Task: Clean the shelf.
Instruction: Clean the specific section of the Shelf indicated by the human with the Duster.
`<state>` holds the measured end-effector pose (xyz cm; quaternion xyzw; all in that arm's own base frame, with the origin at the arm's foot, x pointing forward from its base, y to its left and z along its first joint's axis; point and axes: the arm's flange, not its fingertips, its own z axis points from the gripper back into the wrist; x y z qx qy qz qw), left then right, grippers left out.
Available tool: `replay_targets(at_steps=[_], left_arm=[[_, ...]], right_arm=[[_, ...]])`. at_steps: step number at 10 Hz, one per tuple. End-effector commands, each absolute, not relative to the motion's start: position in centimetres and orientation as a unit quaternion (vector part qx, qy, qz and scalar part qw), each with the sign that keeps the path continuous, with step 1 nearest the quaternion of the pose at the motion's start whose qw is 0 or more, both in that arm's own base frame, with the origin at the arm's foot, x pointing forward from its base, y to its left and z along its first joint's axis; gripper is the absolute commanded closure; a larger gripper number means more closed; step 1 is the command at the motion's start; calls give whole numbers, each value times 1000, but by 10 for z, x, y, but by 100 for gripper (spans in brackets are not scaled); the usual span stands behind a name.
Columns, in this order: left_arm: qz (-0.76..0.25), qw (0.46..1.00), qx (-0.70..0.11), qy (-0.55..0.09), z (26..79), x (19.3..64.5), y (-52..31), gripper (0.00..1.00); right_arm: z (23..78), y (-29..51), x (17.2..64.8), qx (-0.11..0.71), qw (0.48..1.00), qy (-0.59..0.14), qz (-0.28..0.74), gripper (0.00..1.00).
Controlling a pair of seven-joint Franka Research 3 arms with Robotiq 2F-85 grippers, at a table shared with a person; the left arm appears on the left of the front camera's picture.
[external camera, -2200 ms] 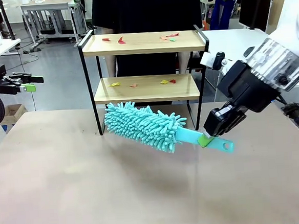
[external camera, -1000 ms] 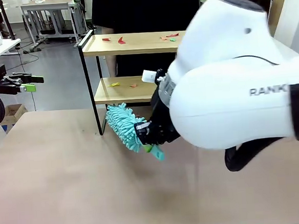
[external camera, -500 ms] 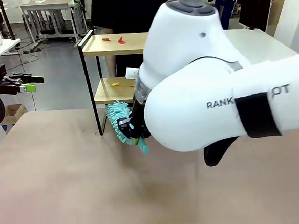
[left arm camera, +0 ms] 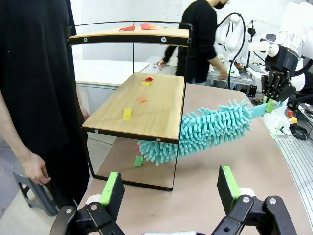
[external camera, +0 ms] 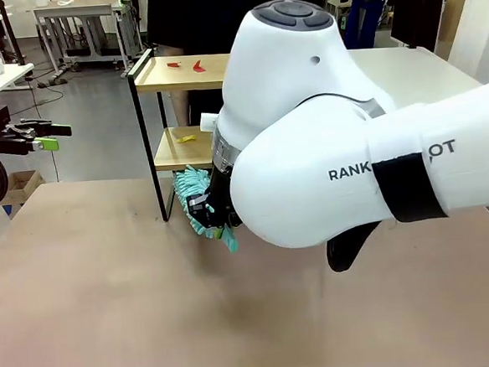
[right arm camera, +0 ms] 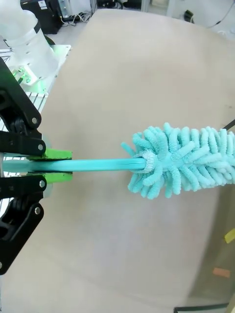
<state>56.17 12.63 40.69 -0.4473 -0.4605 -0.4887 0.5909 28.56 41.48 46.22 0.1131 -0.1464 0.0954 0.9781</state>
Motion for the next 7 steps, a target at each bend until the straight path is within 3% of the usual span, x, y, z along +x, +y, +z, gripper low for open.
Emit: replay_targets(at_steps=[1, 7], left_arm=[[-491, 589, -445, -463, 409, 561, 126, 0], [-491, 589, -445, -463, 409, 561, 126, 0]], right_arm=[[450, 437, 289, 99, 982, -154, 55, 87], [423, 507, 298, 83, 969, -232, -12, 87]])
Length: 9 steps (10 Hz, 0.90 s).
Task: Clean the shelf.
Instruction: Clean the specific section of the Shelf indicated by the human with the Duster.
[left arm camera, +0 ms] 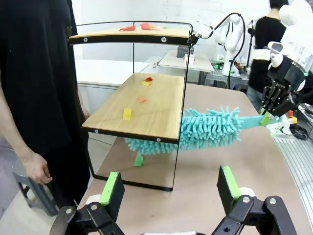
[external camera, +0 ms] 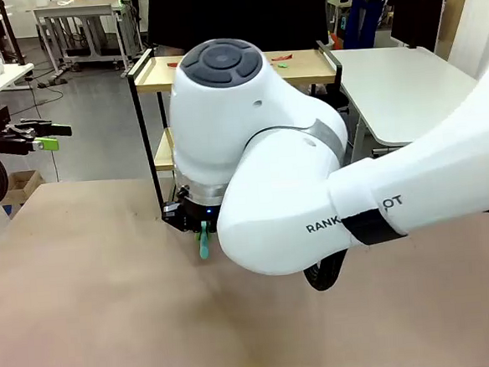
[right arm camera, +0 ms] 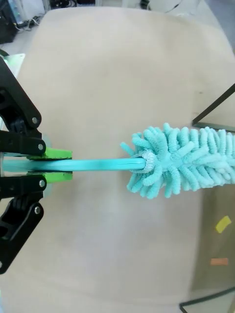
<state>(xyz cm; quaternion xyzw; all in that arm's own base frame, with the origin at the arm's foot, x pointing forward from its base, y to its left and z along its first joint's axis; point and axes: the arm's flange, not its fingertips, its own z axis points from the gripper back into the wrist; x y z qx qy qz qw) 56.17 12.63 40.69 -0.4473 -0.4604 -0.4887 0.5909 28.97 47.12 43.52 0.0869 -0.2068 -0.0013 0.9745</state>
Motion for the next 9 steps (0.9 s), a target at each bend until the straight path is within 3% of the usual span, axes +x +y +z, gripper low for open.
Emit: replay_targets(at_steps=[1, 9], left_arm=[[-491, 589, -445, -463, 409, 561, 126, 0], [-491, 589, -445, -463, 409, 561, 126, 0]], right_arm=[[418, 516, 302, 83, 968, -235, -9, 87], [384, 563, 349, 77, 963, -251, -55, 87]])
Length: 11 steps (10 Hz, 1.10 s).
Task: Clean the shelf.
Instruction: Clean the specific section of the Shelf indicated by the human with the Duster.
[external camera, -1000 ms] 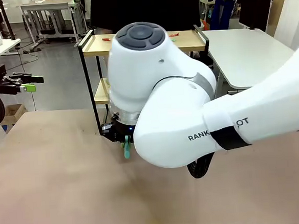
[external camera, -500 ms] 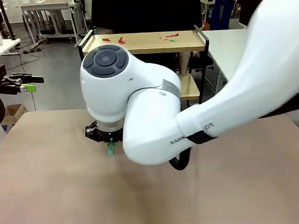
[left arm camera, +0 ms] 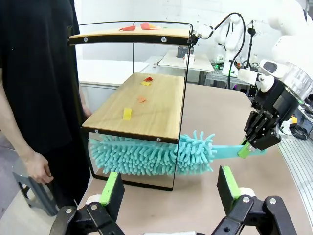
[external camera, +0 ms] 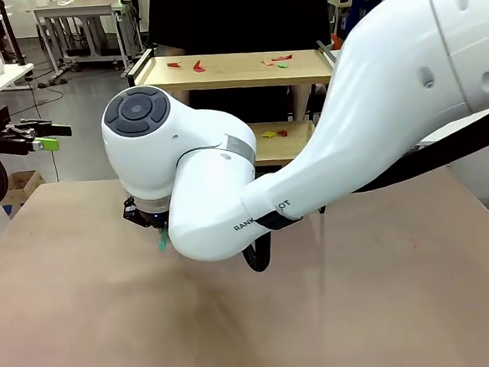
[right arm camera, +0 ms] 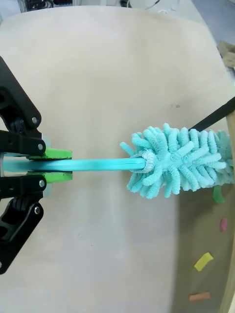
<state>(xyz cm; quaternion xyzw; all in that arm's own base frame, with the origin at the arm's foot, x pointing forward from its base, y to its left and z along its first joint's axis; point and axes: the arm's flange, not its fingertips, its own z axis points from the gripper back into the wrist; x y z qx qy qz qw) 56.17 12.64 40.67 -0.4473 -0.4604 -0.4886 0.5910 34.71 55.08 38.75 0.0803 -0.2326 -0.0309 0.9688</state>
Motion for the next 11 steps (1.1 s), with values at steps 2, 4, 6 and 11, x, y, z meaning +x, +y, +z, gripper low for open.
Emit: replay_targets(at_steps=[2, 4, 6, 11], left_arm=[[-491, 589, -445, -463, 409, 561, 126, 0], [-491, 589, -445, -463, 409, 561, 126, 0], [-491, 589, -445, -463, 409, 561, 126, 0], [-491, 589, -445, -463, 409, 561, 126, 0]], right_arm=[[385, 555, 355, 72, 965, -244, -67, 87], [381, 544, 364, 69, 968, -231, -67, 87], [373, 540, 379, 88, 972, -208, -58, 87], [357, 533, 393, 97, 977, -187, -26, 87]])
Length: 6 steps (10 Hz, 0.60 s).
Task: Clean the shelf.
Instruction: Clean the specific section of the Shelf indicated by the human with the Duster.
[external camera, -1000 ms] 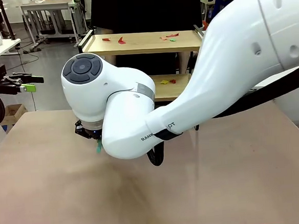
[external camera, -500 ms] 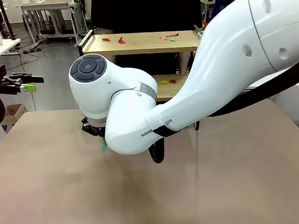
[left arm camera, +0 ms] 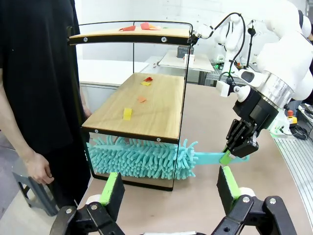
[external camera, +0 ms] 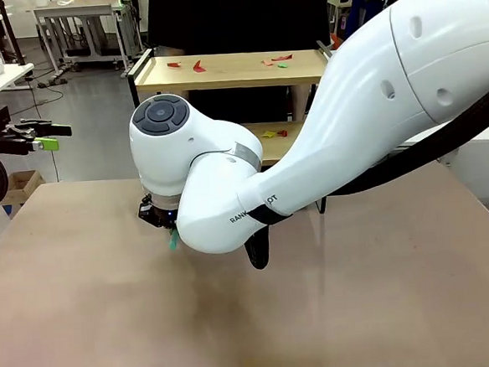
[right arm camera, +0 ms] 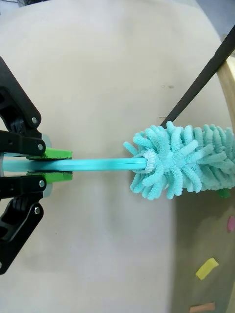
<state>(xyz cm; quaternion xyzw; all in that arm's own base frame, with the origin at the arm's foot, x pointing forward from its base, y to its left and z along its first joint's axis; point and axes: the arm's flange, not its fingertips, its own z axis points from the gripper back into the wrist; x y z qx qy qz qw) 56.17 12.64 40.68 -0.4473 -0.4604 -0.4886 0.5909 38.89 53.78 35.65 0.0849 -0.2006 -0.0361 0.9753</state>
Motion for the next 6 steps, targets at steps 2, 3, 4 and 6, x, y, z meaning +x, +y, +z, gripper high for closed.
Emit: replay_targets(at_steps=[2, 3, 4, 6], left_arm=[[-491, 589, -445, -463, 409, 561, 126, 0], [-491, 589, -445, -463, 409, 561, 126, 0], [-491, 589, -445, -463, 409, 561, 126, 0], [-491, 589, -445, -463, 409, 561, 126, 0]], right_arm=[[357, 538, 389, 85, 975, -201, -36, 87], [357, 538, 389, 85, 975, -201, -36, 87], [357, 538, 389, 85, 975, -201, -36, 87], [357, 538, 389, 85, 975, -201, -36, 87]])
